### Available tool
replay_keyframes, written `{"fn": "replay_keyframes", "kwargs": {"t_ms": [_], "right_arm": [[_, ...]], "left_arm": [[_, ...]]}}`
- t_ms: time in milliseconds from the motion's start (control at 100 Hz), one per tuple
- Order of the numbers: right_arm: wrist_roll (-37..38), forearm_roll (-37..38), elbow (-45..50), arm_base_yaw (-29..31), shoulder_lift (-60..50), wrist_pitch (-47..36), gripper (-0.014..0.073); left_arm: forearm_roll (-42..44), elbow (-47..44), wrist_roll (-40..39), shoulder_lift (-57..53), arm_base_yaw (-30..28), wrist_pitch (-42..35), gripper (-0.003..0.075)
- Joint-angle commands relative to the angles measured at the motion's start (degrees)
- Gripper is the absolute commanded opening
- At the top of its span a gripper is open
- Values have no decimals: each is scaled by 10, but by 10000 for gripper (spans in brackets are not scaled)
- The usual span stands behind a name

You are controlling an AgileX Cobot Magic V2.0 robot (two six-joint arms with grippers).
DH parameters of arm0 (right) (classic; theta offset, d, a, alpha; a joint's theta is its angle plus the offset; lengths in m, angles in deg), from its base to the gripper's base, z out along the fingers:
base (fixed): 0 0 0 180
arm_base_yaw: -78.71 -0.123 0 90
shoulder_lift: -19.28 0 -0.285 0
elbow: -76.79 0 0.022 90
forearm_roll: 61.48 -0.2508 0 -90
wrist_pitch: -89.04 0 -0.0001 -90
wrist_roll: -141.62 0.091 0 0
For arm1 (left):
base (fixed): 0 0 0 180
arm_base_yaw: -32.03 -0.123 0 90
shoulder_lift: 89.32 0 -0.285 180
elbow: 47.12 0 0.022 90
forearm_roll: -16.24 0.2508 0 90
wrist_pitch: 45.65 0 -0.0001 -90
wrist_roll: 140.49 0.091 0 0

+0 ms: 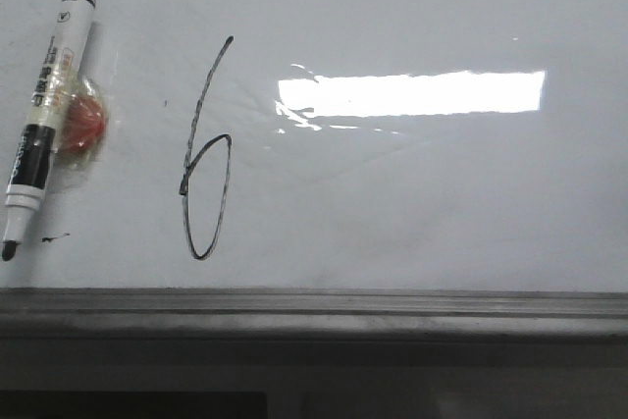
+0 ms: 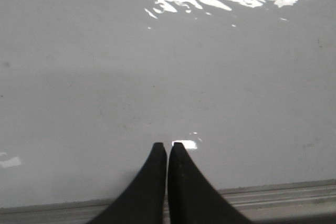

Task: Write number 6 on whiteboard

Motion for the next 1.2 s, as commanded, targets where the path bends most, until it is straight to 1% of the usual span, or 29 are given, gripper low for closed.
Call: {"fn": "replay_keyframes", "kwargs": {"t_ms": [0,90,260,290,320,410,470,510,1190], "right_arm": [[2,10,-12,54,6,-4,-64],[2,10,12,89,-7,0,-64],[6,-7,80,100,-79,1,-64],[6,-4,77,100,-92,52,-64],[6,-3,76,101,-106,83,-64],[6,-1,77,101,-140,152,-64],[5,-1,77,101,-184,197,-64],[3,0,77,101,-203,192,-64],[3,-1,77,101,-198,197,-64]], "left_arm": [[-1,-26,-5,-17,-1,-30,-19],[-1,-26,-5,-17,-1,-30,-19],[-1,-26,-5,-17,-1,-30,-19],[-1,-26,-5,-17,-1,-30,-19],[-1,-26,-5,-17,-1,-30,-19],[-1,-26,-5,-17,-1,-30,-19],[-1,-26,-5,-17,-1,-30,-19],[-1,-26,-5,-17,-1,-31,-19],[-1,-26,-5,-16,-1,-34,-19]]}}
